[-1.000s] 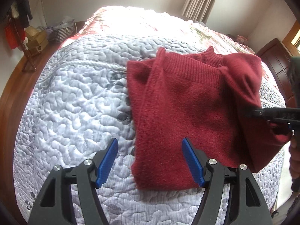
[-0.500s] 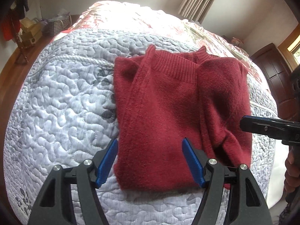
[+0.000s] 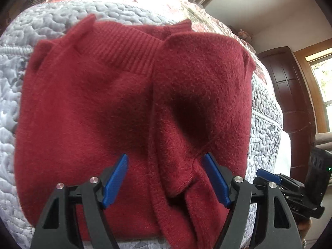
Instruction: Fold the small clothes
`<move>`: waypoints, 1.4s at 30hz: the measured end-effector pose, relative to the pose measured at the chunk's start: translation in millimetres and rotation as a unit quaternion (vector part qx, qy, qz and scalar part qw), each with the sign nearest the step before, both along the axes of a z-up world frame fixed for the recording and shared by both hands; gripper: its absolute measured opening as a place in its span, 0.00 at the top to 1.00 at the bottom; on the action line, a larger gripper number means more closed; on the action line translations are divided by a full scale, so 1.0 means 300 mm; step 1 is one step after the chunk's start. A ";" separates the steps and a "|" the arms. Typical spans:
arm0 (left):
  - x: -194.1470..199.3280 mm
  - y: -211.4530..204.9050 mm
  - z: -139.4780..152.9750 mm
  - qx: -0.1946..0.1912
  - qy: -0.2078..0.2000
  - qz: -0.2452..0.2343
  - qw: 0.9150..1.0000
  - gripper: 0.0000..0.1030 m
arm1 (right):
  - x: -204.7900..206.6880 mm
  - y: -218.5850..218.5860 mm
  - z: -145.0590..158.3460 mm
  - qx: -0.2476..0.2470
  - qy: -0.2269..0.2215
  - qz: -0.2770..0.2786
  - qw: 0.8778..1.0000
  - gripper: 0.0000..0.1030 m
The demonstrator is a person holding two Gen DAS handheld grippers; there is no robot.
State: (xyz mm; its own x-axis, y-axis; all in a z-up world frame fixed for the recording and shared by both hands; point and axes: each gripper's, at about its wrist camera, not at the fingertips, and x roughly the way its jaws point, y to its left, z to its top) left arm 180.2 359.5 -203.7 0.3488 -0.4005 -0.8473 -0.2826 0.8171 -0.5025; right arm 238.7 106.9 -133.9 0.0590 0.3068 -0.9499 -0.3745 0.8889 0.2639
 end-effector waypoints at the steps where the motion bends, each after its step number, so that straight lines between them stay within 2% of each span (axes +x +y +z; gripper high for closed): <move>1: 0.005 -0.007 -0.015 -0.006 0.006 0.001 1.000 0.27 | -0.002 -0.015 -0.014 0.006 0.005 -0.005 1.000 0.54; 3: 0.025 -0.020 -0.051 -0.022 0.019 0.004 1.000 0.27 | 0.001 -0.046 -0.033 0.013 0.010 -0.015 1.000 0.54; 7: 0.036 -0.041 -0.065 -0.017 0.024 0.011 0.999 0.25 | 0.003 -0.092 -0.047 0.025 0.012 -0.020 0.999 0.54; 11: 0.042 -0.073 -0.040 -0.052 0.016 0.020 0.998 0.52 | -0.004 -0.136 -0.034 0.029 0.014 -0.020 0.999 0.54; 15: 0.049 -0.108 -0.033 -0.046 0.005 0.016 0.999 0.61 | -0.005 -0.147 -0.042 0.036 0.017 -0.020 0.999 0.54; 19: 0.045 -0.111 -0.029 -0.056 -0.002 0.035 0.998 0.81 | -0.002 -0.148 -0.047 0.034 0.017 -0.017 0.999 0.54; 20: 0.025 -0.089 -0.016 -0.059 -0.010 0.040 0.997 0.83 | -0.002 -0.149 -0.047 0.033 0.017 -0.017 0.999 0.54; 25: -0.009 -0.095 0.098 -0.048 -0.072 0.032 0.996 0.85 | 0.003 -0.163 -0.056 0.030 0.017 -0.029 0.999 0.54; 32: -0.063 -0.037 0.258 -0.016 -0.129 0.042 0.991 0.86 | -0.013 -0.147 -0.051 0.031 0.018 -0.025 0.999 0.53; 38: -0.153 0.155 0.324 0.025 -0.137 0.076 0.987 0.86 | -0.036 -0.077 -0.045 0.032 0.015 -0.007 0.999 0.53; 40: -0.183 0.232 0.317 0.034 -0.131 0.092 0.987 0.86 | -0.042 -0.049 -0.050 0.031 0.016 0.000 0.999 0.53; 42: -0.205 0.300 0.269 0.048 -0.111 0.105 0.987 0.86 | -0.046 -0.017 -0.059 0.030 0.019 0.007 0.999 0.53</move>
State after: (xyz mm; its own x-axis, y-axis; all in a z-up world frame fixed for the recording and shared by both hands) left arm 118.6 449.4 -123.0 0.5967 -0.2206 -0.7715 -0.3424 0.7995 -0.4934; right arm 225.1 101.8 -151.5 0.0184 0.3646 -0.9310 -0.3749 0.8657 0.3316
